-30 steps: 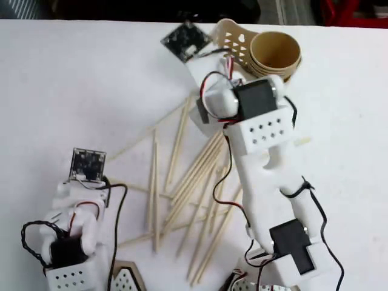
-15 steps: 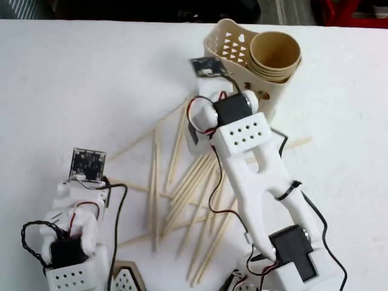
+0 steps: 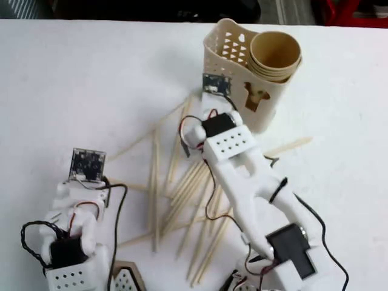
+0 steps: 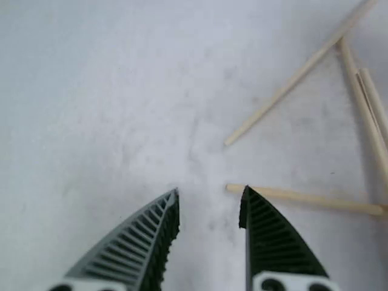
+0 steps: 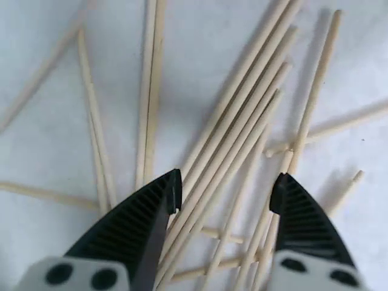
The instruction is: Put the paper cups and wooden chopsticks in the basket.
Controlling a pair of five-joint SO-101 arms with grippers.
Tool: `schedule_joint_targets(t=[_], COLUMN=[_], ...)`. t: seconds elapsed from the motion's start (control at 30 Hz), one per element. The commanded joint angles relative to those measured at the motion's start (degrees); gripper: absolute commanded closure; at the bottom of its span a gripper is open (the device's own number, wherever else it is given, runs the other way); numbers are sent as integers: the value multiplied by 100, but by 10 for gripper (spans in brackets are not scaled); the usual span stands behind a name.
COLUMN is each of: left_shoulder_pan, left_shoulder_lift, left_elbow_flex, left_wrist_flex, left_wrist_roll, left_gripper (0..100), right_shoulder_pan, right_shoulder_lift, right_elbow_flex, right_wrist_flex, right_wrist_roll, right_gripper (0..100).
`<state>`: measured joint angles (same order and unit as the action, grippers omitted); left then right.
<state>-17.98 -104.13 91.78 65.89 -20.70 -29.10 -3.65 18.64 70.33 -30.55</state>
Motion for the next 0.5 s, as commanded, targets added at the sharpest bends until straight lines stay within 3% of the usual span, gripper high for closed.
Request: schedule_joint_targets(t=[0.0,0.47], left_shoulder_pan=[-13,-13], left_shoulder_lift=[-48,-48], left_elbow_flex=[-44,-44], left_wrist_flex=[-141,-132], left_wrist_roll=[-53,-53], left_gripper=[826,827], right_shoulder_pan=[4,4], right_shoulder_lift=[576,2571], right_elbow_flex=[-448,-2171], right_wrist_flex=[-84,268], right_wrist_roll=[-299,-1029], right_gripper=[752,752])
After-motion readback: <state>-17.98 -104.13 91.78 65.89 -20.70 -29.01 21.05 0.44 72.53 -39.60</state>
